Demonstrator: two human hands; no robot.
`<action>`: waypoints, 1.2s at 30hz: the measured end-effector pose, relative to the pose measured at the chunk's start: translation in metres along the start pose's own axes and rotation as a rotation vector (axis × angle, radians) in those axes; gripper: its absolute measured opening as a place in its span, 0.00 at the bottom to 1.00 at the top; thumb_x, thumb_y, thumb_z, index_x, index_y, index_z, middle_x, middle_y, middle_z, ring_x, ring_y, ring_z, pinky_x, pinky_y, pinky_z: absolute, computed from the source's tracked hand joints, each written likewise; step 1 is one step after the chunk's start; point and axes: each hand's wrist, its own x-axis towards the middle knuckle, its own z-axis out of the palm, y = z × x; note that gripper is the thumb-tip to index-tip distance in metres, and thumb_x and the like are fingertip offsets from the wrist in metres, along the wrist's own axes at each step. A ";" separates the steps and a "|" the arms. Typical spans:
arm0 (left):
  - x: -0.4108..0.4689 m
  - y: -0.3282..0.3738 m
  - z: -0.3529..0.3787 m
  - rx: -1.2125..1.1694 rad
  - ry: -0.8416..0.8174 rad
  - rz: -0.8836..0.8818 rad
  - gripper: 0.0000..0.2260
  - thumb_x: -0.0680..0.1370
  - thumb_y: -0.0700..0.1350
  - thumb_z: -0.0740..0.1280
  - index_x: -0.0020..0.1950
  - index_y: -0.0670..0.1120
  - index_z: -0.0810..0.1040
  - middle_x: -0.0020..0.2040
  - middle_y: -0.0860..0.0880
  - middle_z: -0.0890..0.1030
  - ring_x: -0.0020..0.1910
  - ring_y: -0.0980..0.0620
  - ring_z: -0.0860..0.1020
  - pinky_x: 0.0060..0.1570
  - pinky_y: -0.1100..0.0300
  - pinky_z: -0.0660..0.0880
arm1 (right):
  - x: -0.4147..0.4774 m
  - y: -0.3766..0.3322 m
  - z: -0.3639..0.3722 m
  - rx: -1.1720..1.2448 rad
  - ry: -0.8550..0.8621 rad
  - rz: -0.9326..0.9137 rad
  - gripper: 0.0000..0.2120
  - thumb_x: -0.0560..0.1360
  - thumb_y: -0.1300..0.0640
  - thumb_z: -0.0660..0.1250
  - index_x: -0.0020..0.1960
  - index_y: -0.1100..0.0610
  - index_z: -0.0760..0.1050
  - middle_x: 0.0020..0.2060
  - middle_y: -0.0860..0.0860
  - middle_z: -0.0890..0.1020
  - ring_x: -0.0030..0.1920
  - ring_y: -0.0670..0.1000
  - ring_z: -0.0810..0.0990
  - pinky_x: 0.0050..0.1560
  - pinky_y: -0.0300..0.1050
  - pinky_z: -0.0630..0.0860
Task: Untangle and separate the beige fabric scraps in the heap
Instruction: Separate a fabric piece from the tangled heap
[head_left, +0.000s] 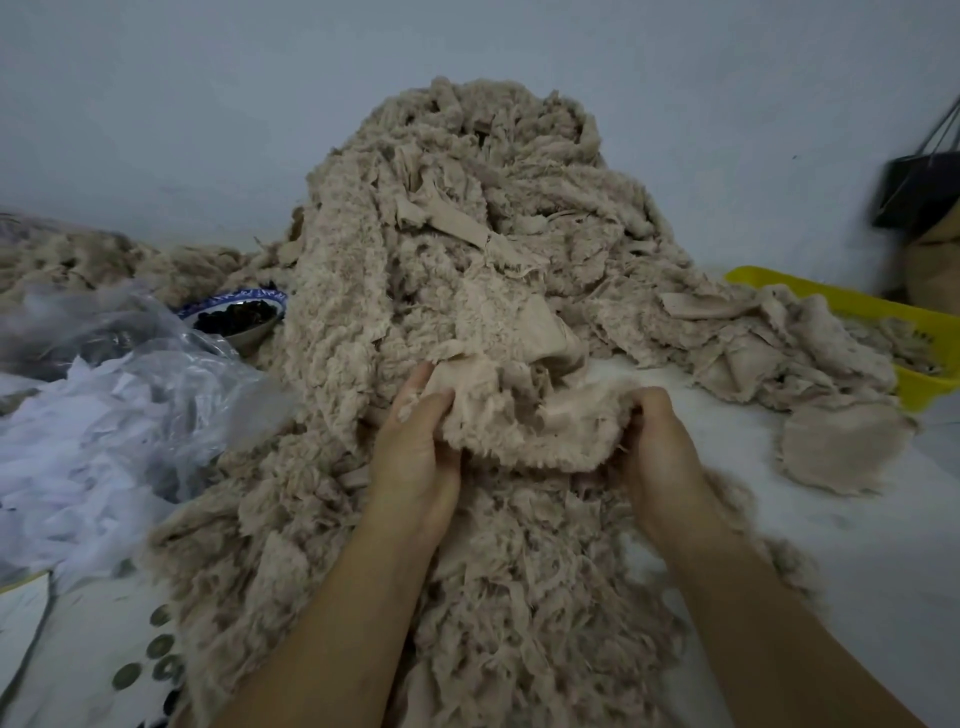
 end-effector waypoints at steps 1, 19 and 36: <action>0.000 0.000 0.000 0.021 -0.013 0.005 0.15 0.80 0.33 0.63 0.64 0.48 0.75 0.54 0.47 0.86 0.53 0.50 0.85 0.46 0.58 0.82 | -0.002 0.000 0.000 -0.133 0.075 -0.128 0.14 0.76 0.44 0.57 0.50 0.52 0.73 0.52 0.57 0.80 0.51 0.59 0.80 0.50 0.54 0.77; -0.019 -0.024 0.005 0.862 -0.012 0.150 0.30 0.72 0.76 0.58 0.46 0.50 0.81 0.41 0.50 0.84 0.41 0.56 0.82 0.43 0.62 0.76 | -0.035 0.005 0.028 -0.523 -0.087 -0.566 0.22 0.80 0.39 0.56 0.38 0.56 0.64 0.28 0.45 0.68 0.29 0.43 0.65 0.30 0.39 0.65; -0.020 -0.020 0.017 0.144 0.004 -0.174 0.18 0.85 0.51 0.56 0.61 0.40 0.79 0.50 0.41 0.86 0.46 0.47 0.86 0.42 0.55 0.82 | -0.042 0.016 0.037 -0.636 -0.135 -0.554 0.34 0.73 0.30 0.51 0.37 0.60 0.75 0.31 0.54 0.80 0.33 0.51 0.79 0.37 0.51 0.77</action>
